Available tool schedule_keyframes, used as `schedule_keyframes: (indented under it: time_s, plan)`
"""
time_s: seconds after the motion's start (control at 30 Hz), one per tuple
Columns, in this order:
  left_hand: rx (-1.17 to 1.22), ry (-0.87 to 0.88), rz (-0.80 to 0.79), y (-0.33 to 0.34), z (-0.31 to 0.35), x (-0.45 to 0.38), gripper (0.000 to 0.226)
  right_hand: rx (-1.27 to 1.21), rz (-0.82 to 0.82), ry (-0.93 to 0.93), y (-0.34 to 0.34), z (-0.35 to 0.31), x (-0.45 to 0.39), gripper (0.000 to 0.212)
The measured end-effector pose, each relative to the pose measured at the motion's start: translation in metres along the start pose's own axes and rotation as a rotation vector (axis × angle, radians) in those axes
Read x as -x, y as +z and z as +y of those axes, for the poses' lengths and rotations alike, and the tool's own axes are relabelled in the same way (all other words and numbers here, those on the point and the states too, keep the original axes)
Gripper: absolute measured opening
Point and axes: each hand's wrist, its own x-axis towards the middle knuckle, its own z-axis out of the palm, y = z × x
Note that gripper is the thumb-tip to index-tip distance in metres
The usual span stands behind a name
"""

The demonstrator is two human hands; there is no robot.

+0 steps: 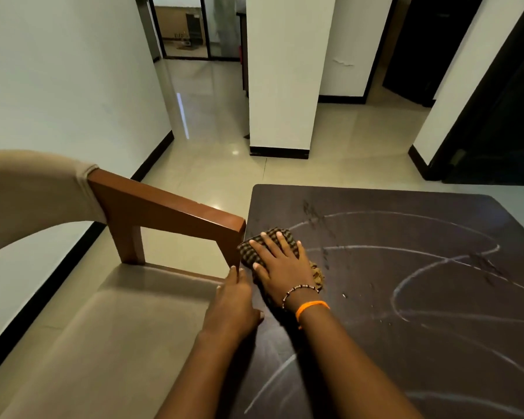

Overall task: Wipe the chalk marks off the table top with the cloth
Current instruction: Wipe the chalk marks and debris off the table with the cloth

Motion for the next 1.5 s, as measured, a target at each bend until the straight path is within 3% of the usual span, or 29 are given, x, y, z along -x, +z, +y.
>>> schedule_keyframes:
  time_s: [0.13,0.3,0.43,0.7,0.8,0.9,1.1,1.23,1.33,1.5]
  plan:
    - [0.051,-0.031,-0.025,-0.007,0.007,-0.013,0.087,-0.001,0.079,0.038,-0.008,0.040,-0.006,0.049]
    - [0.037,-0.055,0.011,-0.007,0.007,-0.021,0.065,0.051,0.167,0.402,-0.027,0.127,-0.003,0.048]
    - [-0.050,-0.040,0.034,-0.007,0.005,-0.024,0.063,0.022,0.179,0.557,-0.022,0.115,-0.019,0.050]
    - [-0.171,-0.035,0.032,-0.006,0.012,-0.023,0.065,-0.008,0.123,0.086,0.004,-0.005,-0.071,0.052]
    - [-0.249,-0.048,0.030,-0.010,0.016,-0.022,0.083,-0.023,0.113,0.029,-0.001,0.011,-0.073,0.051]
    - [-0.246,-0.084,0.035,-0.014,0.021,-0.027,0.108,-0.010,0.143,0.120,-0.013,0.061,-0.071,0.050]
    - [-0.283,-0.063,0.065,-0.008,0.026,-0.035,0.092,0.069,0.172,0.420,-0.035,0.166,-0.046,0.050]
    - [-0.488,-0.032,0.046,-0.009,0.031,-0.039,0.104,0.035,0.141,0.524,-0.034,0.157,-0.057,0.050]
    - [-0.556,-0.007,0.051,-0.010,0.037,-0.041,0.104,0.065,0.152,0.388,-0.023,0.112,-0.087,0.050]
    - [-0.591,-0.018,0.012,-0.012,0.043,-0.045,0.095,0.040,0.082,0.004,0.000,0.020,-0.125,0.049]
